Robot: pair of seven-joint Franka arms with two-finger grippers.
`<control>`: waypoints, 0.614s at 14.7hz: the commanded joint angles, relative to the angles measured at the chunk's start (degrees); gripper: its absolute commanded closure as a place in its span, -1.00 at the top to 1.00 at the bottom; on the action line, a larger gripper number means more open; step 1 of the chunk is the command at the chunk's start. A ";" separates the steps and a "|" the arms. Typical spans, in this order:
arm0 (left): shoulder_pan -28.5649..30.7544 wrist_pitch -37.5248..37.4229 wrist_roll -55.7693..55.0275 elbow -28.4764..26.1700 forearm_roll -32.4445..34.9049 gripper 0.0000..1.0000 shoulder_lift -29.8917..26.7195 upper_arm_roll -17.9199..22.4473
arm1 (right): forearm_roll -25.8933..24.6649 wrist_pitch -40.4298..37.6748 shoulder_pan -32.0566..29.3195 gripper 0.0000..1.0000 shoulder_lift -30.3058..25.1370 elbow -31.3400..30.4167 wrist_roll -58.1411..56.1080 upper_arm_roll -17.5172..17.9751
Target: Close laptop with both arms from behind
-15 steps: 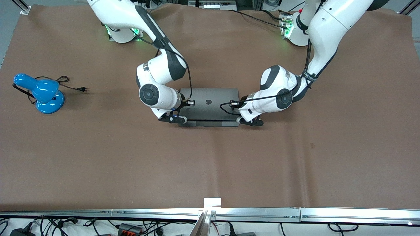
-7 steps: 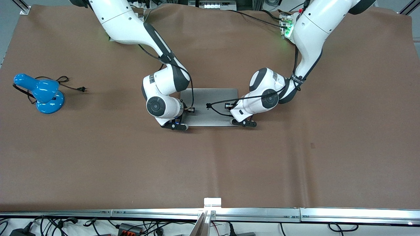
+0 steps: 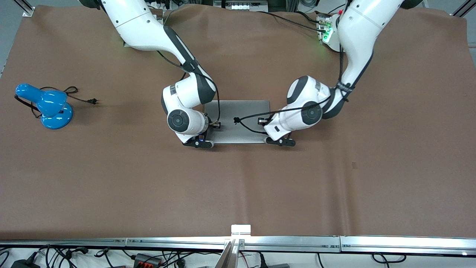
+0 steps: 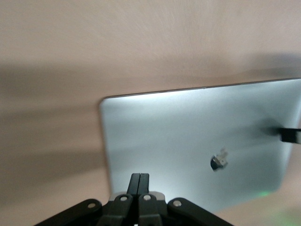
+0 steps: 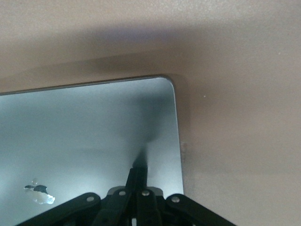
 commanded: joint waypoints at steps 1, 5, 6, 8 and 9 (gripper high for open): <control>4.93 -12.94 -1.21 1.02 1.96 -0.99 -9.08 0.59 | -2.29 -2.16 -0.22 -1.00 -1.18 2.63 0.64 -0.54; 9.51 -29.81 0.19 4.80 3.71 -0.81 -17.44 6.54 | -4.66 -13.48 -0.31 -1.00 -6.19 8.06 -0.42 -4.31; 9.69 -34.56 1.16 6.90 4.32 -0.41 -18.93 9.09 | -6.23 -16.99 -0.31 -1.00 -7.07 10.08 -0.50 -5.54; 9.78 -41.52 3.36 12.17 6.17 0.60 -19.39 14.80 | -8.17 -23.58 -0.66 -1.00 -8.21 13.25 -1.64 -7.30; 9.78 -43.90 3.37 14.02 7.05 1.00 -19.48 16.75 | -8.18 -26.84 -1.27 -1.00 -8.39 15.18 -3.91 -8.27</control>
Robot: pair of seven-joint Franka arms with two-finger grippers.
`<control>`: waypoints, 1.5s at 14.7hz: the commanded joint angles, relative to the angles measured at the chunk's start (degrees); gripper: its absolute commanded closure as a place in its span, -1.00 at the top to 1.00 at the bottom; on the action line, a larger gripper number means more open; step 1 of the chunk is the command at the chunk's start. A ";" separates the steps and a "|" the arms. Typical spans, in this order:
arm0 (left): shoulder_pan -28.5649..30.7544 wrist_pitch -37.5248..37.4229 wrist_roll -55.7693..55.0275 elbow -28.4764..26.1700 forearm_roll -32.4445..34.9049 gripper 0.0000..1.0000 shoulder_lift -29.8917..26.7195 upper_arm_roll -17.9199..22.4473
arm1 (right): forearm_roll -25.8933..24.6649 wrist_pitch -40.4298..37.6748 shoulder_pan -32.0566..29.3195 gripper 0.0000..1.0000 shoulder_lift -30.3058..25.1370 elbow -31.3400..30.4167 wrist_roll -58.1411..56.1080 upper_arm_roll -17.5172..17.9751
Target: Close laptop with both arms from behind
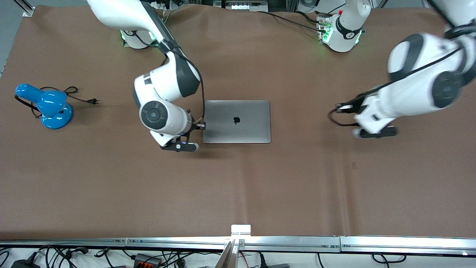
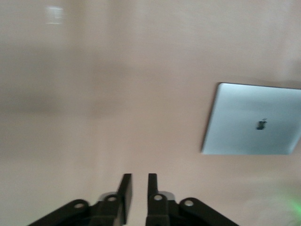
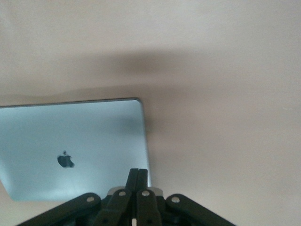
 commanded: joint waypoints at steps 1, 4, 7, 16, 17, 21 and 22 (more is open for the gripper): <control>-0.58 -6.45 1.72 6.71 3.48 1.00 -0.25 5.71 | -1.18 -8.88 -1.59 -1.00 -0.28 5.83 -5.24 -1.84; -0.14 -6.37 4.62 12.62 7.51 1.00 0.27 9.95 | -1.35 -15.93 -5.19 -0.07 -0.63 13.13 -7.20 -1.75; -0.14 -7.95 4.37 8.07 8.42 1.00 -4.54 8.98 | -1.09 -16.39 -9.23 1.00 -1.07 15.61 -7.55 -2.63; 1.00 -1.89 4.72 4.62 8.50 1.00 -6.94 7.22 | -4.76 -16.03 -18.55 1.00 -7.57 15.44 -26.26 -5.27; 1.00 -1.11 4.72 4.62 8.50 1.00 -7.02 7.14 | -6.61 -16.12 -19.95 1.00 -8.79 15.17 -26.36 -4.57; 1.09 0.48 4.63 4.27 8.76 1.00 -6.85 7.13 | -12.06 -13.06 -31.53 1.00 -14.15 10.10 -25.57 6.29; 1.09 0.31 4.80 4.18 8.85 1.00 -6.85 7.22 | -12.16 -11.83 -33.57 1.00 -15.65 7.90 -25.83 7.90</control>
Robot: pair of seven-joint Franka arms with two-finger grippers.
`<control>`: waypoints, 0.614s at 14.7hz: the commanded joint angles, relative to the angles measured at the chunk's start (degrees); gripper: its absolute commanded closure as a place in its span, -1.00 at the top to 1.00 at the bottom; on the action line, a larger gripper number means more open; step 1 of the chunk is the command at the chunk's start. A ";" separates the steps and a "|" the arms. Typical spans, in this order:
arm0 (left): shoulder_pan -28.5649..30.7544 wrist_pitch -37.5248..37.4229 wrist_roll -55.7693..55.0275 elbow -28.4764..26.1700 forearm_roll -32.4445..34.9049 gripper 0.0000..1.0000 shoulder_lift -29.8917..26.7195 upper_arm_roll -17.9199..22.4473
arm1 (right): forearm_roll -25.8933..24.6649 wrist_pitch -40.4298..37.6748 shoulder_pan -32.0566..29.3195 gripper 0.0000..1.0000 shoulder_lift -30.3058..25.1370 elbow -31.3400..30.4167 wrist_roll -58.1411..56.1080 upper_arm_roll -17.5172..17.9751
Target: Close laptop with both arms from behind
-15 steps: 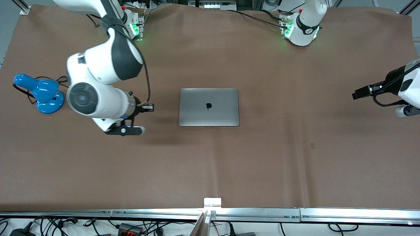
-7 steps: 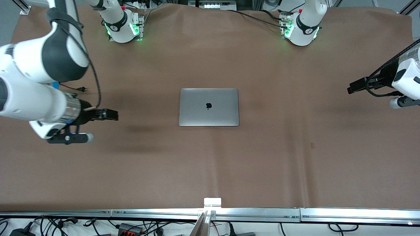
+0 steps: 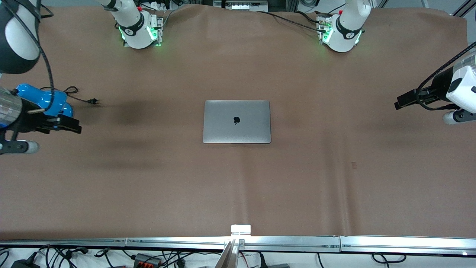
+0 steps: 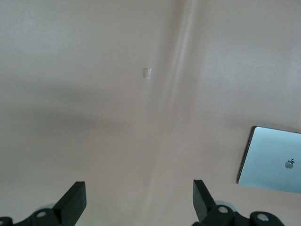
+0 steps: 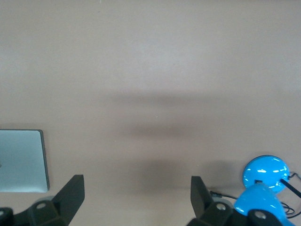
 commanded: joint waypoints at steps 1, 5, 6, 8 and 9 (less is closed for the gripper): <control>0.76 1.12 0.90 -1.89 1.77 1.00 -1.44 -0.62 | -2.00 4.36 -5.72 1.00 -6.07 -8.30 -0.22 5.92; 0.50 0.51 0.90 -1.81 5.82 1.00 -1.35 -0.88 | -2.44 9.29 -6.25 1.00 -10.30 -16.21 -0.66 5.92; 0.58 0.51 0.90 -1.80 5.73 1.00 -1.35 -0.88 | -2.62 10.34 -6.43 1.00 -11.79 -18.32 -0.75 5.83; 0.50 0.42 0.90 -1.72 5.73 1.00 -1.44 -0.88 | -4.28 11.75 -6.25 1.00 -15.56 -23.33 -0.58 5.92; 0.50 0.42 0.90 -1.72 5.64 1.00 -1.44 -0.88 | -4.55 13.33 -6.25 1.00 -17.41 -26.05 -0.58 5.92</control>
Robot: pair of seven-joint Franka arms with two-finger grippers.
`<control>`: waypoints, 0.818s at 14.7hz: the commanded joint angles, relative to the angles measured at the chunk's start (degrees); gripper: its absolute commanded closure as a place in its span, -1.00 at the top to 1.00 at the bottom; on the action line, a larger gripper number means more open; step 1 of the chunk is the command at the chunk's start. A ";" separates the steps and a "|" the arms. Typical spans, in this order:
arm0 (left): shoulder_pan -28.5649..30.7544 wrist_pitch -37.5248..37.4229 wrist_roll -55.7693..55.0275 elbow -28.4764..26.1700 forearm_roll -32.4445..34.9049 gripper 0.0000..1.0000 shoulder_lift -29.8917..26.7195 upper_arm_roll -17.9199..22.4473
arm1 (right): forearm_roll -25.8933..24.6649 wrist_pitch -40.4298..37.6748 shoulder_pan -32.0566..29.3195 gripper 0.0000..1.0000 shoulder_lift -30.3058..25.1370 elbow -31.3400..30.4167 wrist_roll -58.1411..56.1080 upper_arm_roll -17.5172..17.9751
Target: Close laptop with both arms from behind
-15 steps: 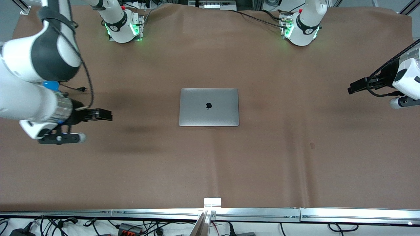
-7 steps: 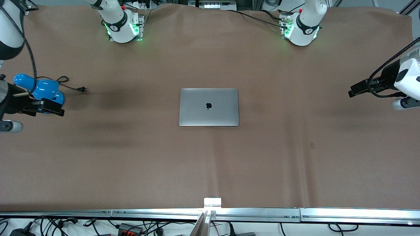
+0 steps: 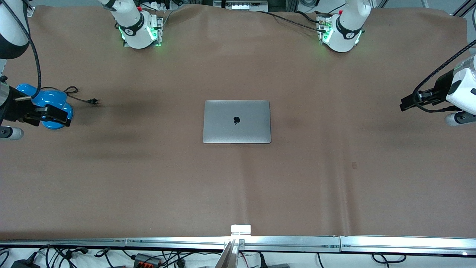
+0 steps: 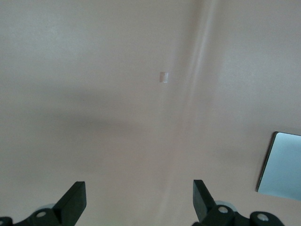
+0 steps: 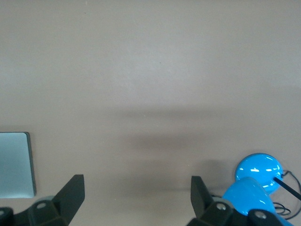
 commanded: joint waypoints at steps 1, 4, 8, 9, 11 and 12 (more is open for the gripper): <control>0.48 0.24 0.87 -1.25 1.37 1.00 -1.35 -0.66 | -1.68 4.92 -1.12 1.00 -8.50 -11.36 -0.22 1.53; 0.39 0.24 0.96 -1.16 1.46 1.00 -1.35 -0.66 | -1.59 6.87 -1.30 1.00 -12.28 -17.09 -0.13 1.53; 0.39 0.24 0.96 -1.16 1.37 1.00 -1.35 -0.75 | -1.59 6.87 -1.03 1.00 -13.78 -17.63 -0.13 1.53; 0.39 0.24 0.96 -1.16 1.37 1.00 -1.35 -0.75 | -1.59 6.78 -1.03 1.00 -13.87 -17.72 -0.04 1.53; 0.48 0.24 1.05 -1.16 1.37 1.00 -1.35 -0.66 | -1.42 7.05 -1.38 1.00 -13.70 -17.89 -0.48 1.53; 0.48 0.24 0.96 -1.16 1.37 1.00 -1.35 -0.75 | -1.50 7.13 -1.38 1.00 -13.70 -17.81 -0.48 1.53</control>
